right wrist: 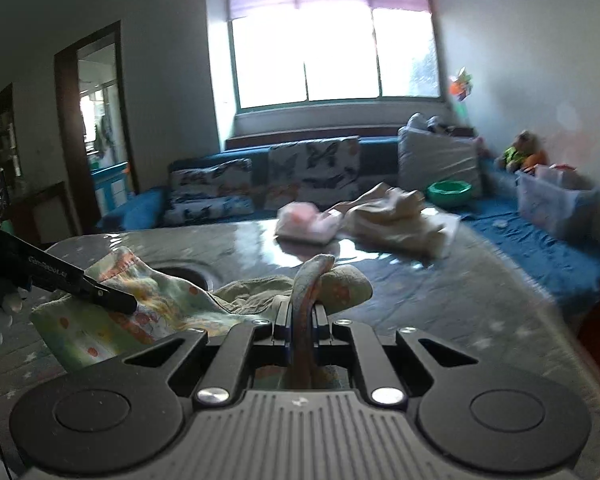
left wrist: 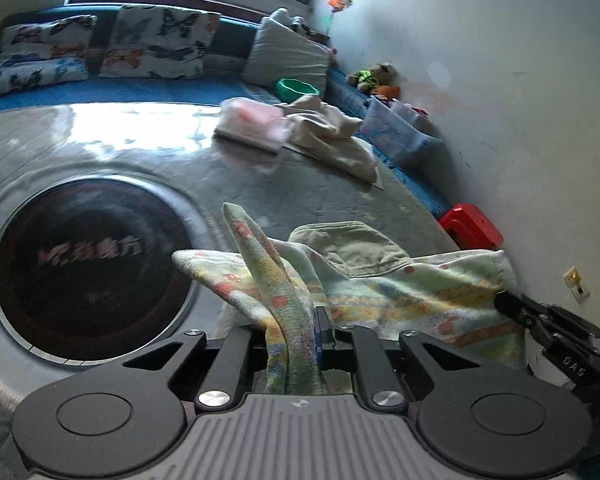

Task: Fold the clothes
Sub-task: 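Carry the folded shirt with the left gripper across the table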

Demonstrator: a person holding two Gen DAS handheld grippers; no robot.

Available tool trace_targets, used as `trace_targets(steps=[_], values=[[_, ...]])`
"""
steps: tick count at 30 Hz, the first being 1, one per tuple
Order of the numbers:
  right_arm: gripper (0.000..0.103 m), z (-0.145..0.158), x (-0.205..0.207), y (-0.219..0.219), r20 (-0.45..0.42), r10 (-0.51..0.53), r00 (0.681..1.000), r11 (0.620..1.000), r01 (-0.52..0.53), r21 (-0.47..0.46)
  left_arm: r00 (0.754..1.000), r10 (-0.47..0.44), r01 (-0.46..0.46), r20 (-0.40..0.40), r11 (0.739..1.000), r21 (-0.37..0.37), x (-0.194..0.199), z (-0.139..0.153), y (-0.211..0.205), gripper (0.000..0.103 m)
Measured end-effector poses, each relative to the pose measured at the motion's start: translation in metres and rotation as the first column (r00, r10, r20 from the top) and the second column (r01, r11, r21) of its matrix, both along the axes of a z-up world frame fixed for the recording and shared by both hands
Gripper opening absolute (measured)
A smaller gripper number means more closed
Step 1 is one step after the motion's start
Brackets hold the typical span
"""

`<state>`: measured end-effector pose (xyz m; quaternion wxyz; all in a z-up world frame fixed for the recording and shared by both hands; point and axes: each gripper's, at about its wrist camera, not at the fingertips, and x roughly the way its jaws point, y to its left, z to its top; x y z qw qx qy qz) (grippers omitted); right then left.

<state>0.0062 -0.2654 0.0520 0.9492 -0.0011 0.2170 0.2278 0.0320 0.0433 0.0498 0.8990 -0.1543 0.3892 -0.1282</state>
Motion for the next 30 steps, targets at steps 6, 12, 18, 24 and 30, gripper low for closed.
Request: trace_targets(steps=[6,12,18,24,30], values=[[0.008,0.012,0.005,-0.025,0.034,-0.048,0.998,0.999,0.048,-0.02,0.999,-0.043,0.043,0.014,0.999,0.032,0.018,0.01,-0.031,0.012],[0.008,0.012,0.014,-0.04,0.039,-0.088,0.995,0.996,0.089,-0.027,0.998,-0.07,0.069,0.011,0.996,0.058,0.037,0.013,-0.053,0.012],[0.008,0.002,0.024,-0.049,0.019,-0.121,0.992,0.992,0.121,-0.028,0.995,-0.095,0.095,-0.003,0.993,0.076,0.052,0.008,-0.07,0.013],[0.008,-0.007,0.033,-0.054,-0.004,-0.138,0.99,0.99,0.138,-0.035,0.995,-0.1,0.102,-0.026,0.99,0.093,0.063,-0.004,-0.076,0.013],[0.008,-0.016,0.04,-0.055,-0.031,-0.153,0.988,0.987,0.152,-0.045,0.993,-0.107,0.112,-0.053,0.989,0.096,0.069,-0.016,-0.079,0.013]])
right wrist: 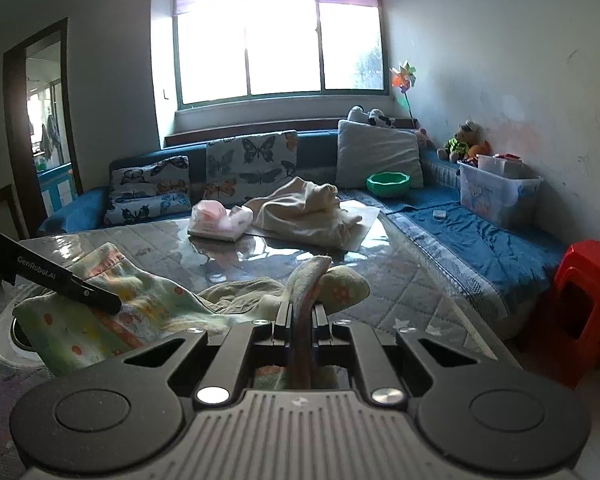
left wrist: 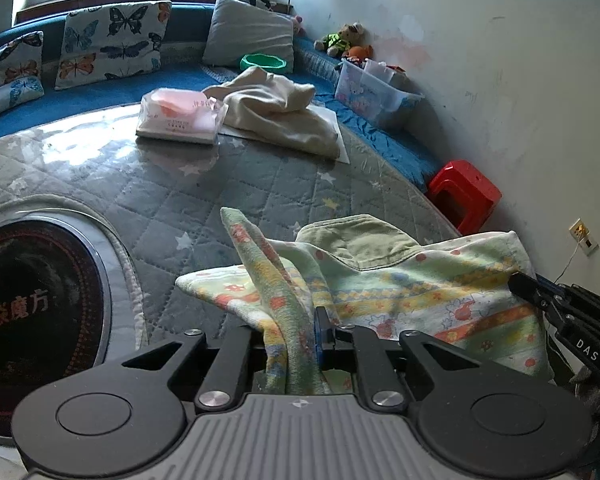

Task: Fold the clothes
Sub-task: 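Carry the folded shirt with the left gripper across the table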

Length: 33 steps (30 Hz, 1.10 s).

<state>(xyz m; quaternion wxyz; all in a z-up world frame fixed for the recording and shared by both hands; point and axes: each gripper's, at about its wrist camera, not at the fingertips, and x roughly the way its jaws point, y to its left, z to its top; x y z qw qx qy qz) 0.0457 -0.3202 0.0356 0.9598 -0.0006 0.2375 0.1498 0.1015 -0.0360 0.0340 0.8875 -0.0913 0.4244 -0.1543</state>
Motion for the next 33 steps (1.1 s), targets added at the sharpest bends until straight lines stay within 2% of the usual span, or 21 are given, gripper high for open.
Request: trace_targets(steps=[19,27,33], values=[[0.008,-0.027,0.012,-0.01,-0.061,-0.082,0.995,0.996,0.081,-0.024,0.999,-0.023,0.024,-0.048,0.999,0.026,0.012,-0.027,-0.008,0.015],[0.008,-0.025,0.008,-0.018,-0.038,-0.134,0.99,0.991,0.133,-0.03,0.998,-0.052,0.053,-0.043,0.998,0.025,0.016,-0.031,-0.019,0.015],[0.008,-0.031,0.005,-0.029,-0.048,-0.181,0.982,0.983,0.18,-0.04,0.996,-0.08,0.082,-0.043,0.995,0.055,0.019,-0.037,-0.034,0.016]])
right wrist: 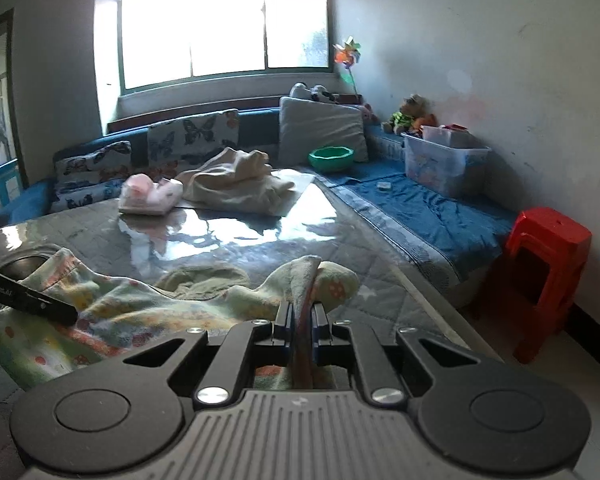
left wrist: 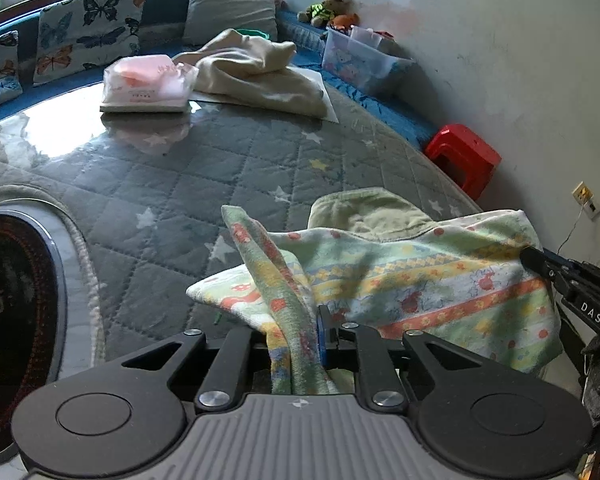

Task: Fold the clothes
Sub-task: 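Carry the folded shirt with the left gripper across the table, then lower the folded shirt onto the table and open the left gripper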

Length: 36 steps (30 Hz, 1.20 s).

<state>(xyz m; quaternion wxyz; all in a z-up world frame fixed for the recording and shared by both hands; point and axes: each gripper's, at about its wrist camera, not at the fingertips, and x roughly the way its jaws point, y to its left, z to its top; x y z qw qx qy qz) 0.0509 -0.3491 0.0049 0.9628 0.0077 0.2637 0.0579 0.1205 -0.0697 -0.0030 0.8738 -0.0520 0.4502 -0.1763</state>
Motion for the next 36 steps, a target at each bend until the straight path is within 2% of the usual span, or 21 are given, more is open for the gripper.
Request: trace_targets(steps=[6,10,18,20,21,23,25,28,30,32,36], values=[[0.008,-0.003,-0.006,-0.01,0.011,-0.058,0.998,0.998,0.058,-0.009,1.0,-0.031,0.031,0.002,1.0,-0.002,0.001,-0.003,-0.011,0.016],[0.007,-0.005,-0.004,-0.025,-0.004,-0.109,0.994,0.994,0.109,0.008,1.0,-0.016,0.016,-0.019,1.0,0.009,0.006,-0.01,-0.011,0.017],[0.012,-0.008,-0.001,-0.022,-0.028,-0.071,0.997,0.997,0.072,0.013,1.0,0.003,-0.002,-0.028,1.0,0.031,0.005,-0.011,-0.008,0.025],[0.021,-0.011,0.0,-0.018,-0.038,-0.055,0.998,0.998,0.056,0.018,1.0,0.011,-0.01,-0.024,0.999,0.05,0.004,-0.011,-0.008,0.039],[0.025,-0.013,0.001,-0.016,-0.043,-0.048,0.998,0.999,0.049,0.023,1.0,0.021,-0.019,-0.023,0.998,0.067,0.003,-0.011,-0.007,0.054],[0.045,-0.016,0.002,-0.012,-0.053,-0.035,0.998,0.999,0.037,0.035,0.999,0.031,-0.029,-0.023,0.996,0.08,0.003,-0.012,-0.005,0.055],[0.049,-0.019,0.002,-0.003,-0.062,-0.008,0.998,0.999,0.011,0.035,0.999,0.039,-0.037,-0.024,0.995,0.088,0.003,-0.014,-0.002,0.058],[0.067,-0.024,0.003,0.008,-0.075,0.029,0.997,0.999,-0.026,0.042,0.998,0.053,-0.051,-0.025,0.994,0.1,0.002,-0.016,0.003,0.061],[0.07,-0.026,0.004,0.017,-0.079,0.049,0.996,0.998,-0.046,0.033,0.998,0.059,-0.057,-0.026,0.993,0.101,0.002,-0.019,0.006,0.061],[0.082,-0.029,0.005,0.023,-0.092,0.07,0.993,0.997,-0.068,0.03,0.998,0.064,-0.062,-0.024,0.993,0.104,0.001,-0.02,0.008,0.062],[0.085,-0.037,0.005,0.037,-0.119,0.109,0.987,0.994,-0.107,0.017,0.997,0.077,-0.075,-0.016,0.99,0.123,0.0,-0.021,0.011,0.068]])
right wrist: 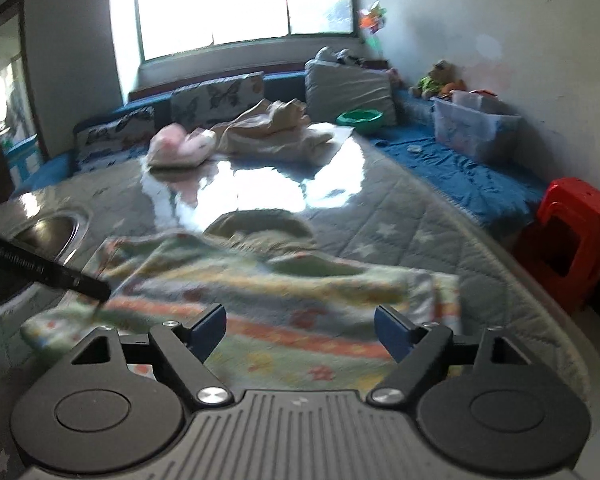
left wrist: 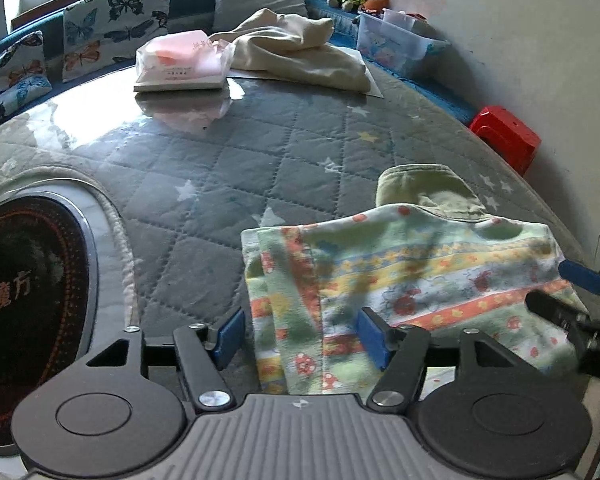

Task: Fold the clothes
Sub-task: 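Lower the folded shirt onto the table and open the left gripper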

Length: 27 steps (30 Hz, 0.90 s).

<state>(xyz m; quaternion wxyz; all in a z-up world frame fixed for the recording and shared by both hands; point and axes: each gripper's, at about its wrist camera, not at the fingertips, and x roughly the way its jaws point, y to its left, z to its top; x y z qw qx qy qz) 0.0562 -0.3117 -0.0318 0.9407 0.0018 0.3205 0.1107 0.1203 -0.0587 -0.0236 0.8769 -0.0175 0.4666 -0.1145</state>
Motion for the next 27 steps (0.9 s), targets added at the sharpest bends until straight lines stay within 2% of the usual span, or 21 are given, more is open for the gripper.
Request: trace_targets(steps=[5,8,12,16,24,27], values=[[0.099,-0.005,-0.004,0.014,-0.002,0.037,0.999,0.999,-0.037,-0.02,1.0,0.018,-0.018,-0.001,1.0,0.021,0.0,-0.001,0.003,0.073],[0.103,-0.008,-0.005,0.018,-0.006,0.041,0.999,0.999,-0.041,-0.024,1.0,0.02,-0.02,0.001,0.999,0.035,-0.002,-0.001,0.001,0.076],[0.103,-0.013,-0.006,0.02,-0.021,0.04,0.999,0.999,-0.04,-0.008,1.0,0.019,-0.019,0.0,0.999,0.038,-0.007,-0.002,-0.001,0.085],[0.103,-0.017,-0.005,0.019,-0.041,0.035,0.999,0.999,-0.034,0.016,1.0,0.022,-0.022,-0.002,0.999,0.039,-0.01,-0.004,-0.002,0.089],[0.103,-0.019,-0.007,0.018,-0.043,0.039,0.998,0.999,-0.038,0.018,0.999,0.036,-0.035,-0.007,0.998,0.05,-0.015,-0.006,-0.006,0.103],[0.103,-0.02,-0.008,0.02,-0.039,0.043,0.998,0.999,-0.043,0.003,0.999,0.04,-0.04,-0.008,0.998,0.047,-0.017,-0.005,-0.007,0.103]])
